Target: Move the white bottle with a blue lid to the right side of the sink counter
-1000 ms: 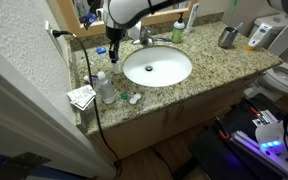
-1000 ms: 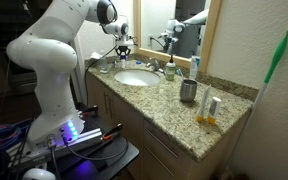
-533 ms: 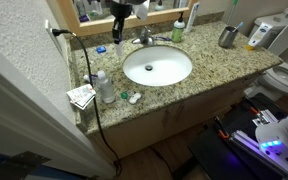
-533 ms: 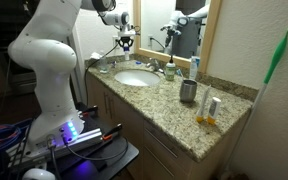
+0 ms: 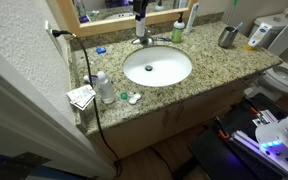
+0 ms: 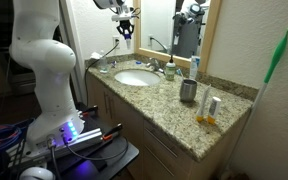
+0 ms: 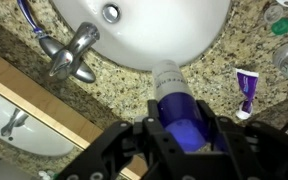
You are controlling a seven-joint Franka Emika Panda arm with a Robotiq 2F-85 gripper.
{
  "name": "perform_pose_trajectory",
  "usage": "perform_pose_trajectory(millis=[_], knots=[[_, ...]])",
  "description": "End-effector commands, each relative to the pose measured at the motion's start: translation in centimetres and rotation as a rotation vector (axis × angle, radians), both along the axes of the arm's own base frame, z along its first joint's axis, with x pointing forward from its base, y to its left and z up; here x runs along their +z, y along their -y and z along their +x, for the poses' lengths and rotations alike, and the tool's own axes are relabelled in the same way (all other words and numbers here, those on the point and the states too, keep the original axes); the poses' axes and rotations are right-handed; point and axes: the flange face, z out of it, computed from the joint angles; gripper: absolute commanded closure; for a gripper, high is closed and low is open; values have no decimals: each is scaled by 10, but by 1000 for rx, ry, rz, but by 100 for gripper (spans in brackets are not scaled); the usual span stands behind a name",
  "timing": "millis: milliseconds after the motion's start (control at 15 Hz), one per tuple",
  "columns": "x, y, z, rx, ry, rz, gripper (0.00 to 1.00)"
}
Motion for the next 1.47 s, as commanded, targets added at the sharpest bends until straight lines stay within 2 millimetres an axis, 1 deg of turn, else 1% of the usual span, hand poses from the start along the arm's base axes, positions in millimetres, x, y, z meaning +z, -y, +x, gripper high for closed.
perform_pose_trajectory(millis=[0, 67, 133, 200, 267, 333, 533, 600, 667, 733, 800, 867, 933, 1000, 1133, 1200, 1333, 1400], knots=[[4, 1, -6, -5, 2, -3, 84], [4, 15, -3, -44, 7, 27, 84], [5, 41, -2, -134, 10, 59, 84], [4, 65, -6, -196, 8, 82, 84], [1, 89, -13, -252, 2, 103, 84], [-2, 106, -18, -310, -4, 120, 84], [-16, 172, -36, -484, -6, 174, 84], [-19, 186, -44, -530, 7, 210, 84], [-13, 163, -14, -453, -16, 157, 59], [-16, 178, -22, -487, -10, 174, 59], [-18, 186, -29, -506, -7, 180, 59], [-18, 188, -34, -514, -7, 183, 84], [-21, 196, -27, -543, -20, 187, 84], [-24, 210, -15, -604, -23, 195, 84], [-21, 254, -13, -744, -22, 223, 84], [-19, 285, -18, -802, -21, 230, 84], [-14, 336, -25, -921, -19, 246, 84], [-9, 354, -27, -978, -12, 267, 84]])
